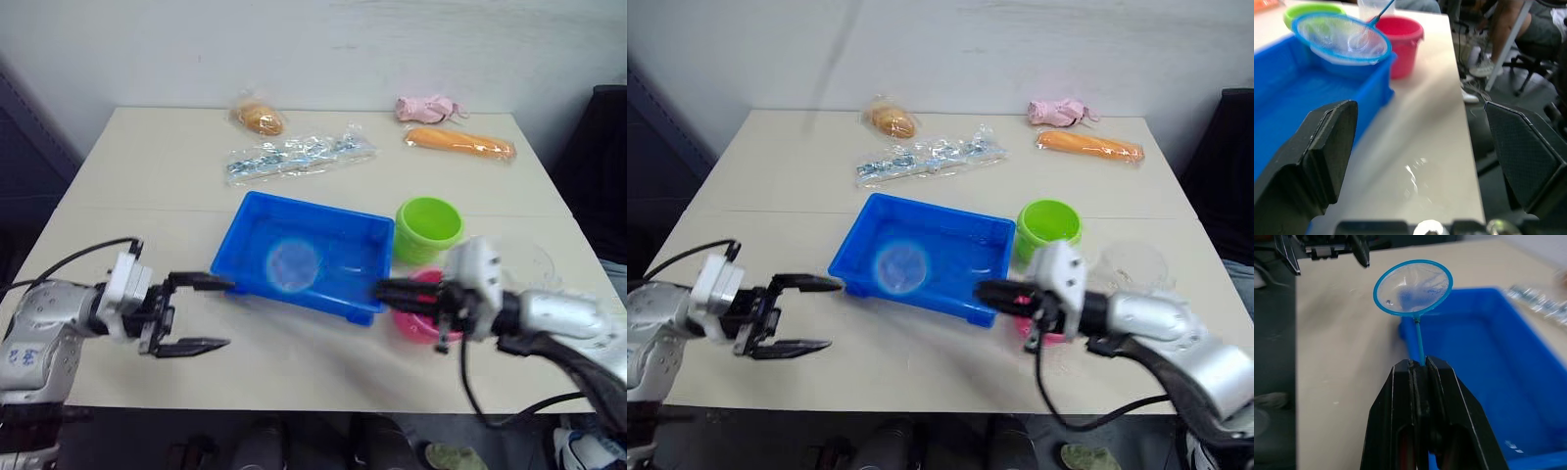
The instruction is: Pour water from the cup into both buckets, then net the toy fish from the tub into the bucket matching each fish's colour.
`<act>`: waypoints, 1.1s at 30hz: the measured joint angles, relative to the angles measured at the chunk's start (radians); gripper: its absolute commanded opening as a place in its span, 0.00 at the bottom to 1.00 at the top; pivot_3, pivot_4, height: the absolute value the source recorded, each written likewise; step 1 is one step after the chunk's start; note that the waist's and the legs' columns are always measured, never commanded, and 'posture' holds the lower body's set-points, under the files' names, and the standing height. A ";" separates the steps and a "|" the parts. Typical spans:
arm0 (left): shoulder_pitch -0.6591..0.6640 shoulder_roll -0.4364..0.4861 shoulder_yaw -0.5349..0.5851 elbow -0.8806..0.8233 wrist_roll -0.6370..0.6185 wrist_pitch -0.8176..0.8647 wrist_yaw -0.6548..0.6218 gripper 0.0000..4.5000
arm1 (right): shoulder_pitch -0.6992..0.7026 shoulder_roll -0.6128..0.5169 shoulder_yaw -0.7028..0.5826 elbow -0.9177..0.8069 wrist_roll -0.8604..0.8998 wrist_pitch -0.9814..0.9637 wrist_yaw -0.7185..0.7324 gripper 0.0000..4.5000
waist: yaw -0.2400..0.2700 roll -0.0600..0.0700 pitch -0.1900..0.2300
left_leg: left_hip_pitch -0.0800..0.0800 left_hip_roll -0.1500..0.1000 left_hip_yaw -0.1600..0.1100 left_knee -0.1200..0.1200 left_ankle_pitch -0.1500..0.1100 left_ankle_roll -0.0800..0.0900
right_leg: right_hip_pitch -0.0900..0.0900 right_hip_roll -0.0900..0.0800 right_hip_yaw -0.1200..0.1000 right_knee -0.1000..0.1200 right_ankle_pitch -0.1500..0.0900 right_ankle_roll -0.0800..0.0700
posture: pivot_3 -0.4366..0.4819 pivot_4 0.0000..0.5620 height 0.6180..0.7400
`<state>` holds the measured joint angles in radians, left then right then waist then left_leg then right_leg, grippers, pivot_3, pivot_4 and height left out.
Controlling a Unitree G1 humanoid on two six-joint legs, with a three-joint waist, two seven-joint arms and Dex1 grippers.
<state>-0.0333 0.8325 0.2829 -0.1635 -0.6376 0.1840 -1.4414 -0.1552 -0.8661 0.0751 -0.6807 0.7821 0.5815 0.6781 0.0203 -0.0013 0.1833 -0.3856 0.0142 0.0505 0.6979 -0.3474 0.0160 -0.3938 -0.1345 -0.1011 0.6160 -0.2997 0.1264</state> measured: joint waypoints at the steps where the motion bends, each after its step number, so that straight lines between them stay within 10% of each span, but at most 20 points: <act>1: 0.028 0.006 0.014 -0.012 0.003 -0.009 -0.004 0.99 | -0.003 0.011 0.033 -0.002 -0.011 0.015 -0.004 0.00 | 0.002 0.000 0.000 | 0.000 0.000 0.000 0.000 0.000 0.000 | 0.000 0.000 0.000 0.000 0.000 0.000 | 0.48 0.27 1.00; 20: 0.154 0.050 0.052 -0.104 0.013 -0.011 0.011 0.99 | -0.112 0.228 0.492 0.317 -0.510 -0.132 0.159 0.00 | -0.018 -0.001 0.000 | 0.000 0.000 0.001 0.000 -0.001 0.001 | -0.001 0.001 0.000 0.000 0.000 0.000 | 0.48 0.27 1.00; 30: 0.106 0.050 0.024 -0.082 0.020 -0.011 0.010 1.00 | -0.062 0.235 0.395 0.295 -0.465 -0.124 0.208 0.98 | -0.022 0.000 0.000 | 0.000 0.000 0.001 0.000 -0.001 0.000 | -0.001 0.001 0.000 0.001 0.000 0.000 | 0.48 0.27 1.00; 33: 0.083 0.050 0.023 -0.052 0.026 -0.011 0.026 1.00 | -0.038 0.193 0.304 0.227 -0.388 -0.119 0.251 0.99 | -0.019 0.000 0.000 | 0.000 0.000 0.001 0.000 -0.001 0.000 | 0.000 0.001 0.000 0.000 0.000 0.000 | 0.48 0.27 1.00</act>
<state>0.0497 0.8830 0.3063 -0.2160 -0.6113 0.1734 -1.4154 -0.1930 -0.6729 0.3787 -0.4539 0.3945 0.4629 0.9288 0.0008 -0.0015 0.1831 -0.3856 0.0141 0.0514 0.6976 -0.3485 0.0164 -0.3943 -0.1334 -0.1016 0.6164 -0.2997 0.1260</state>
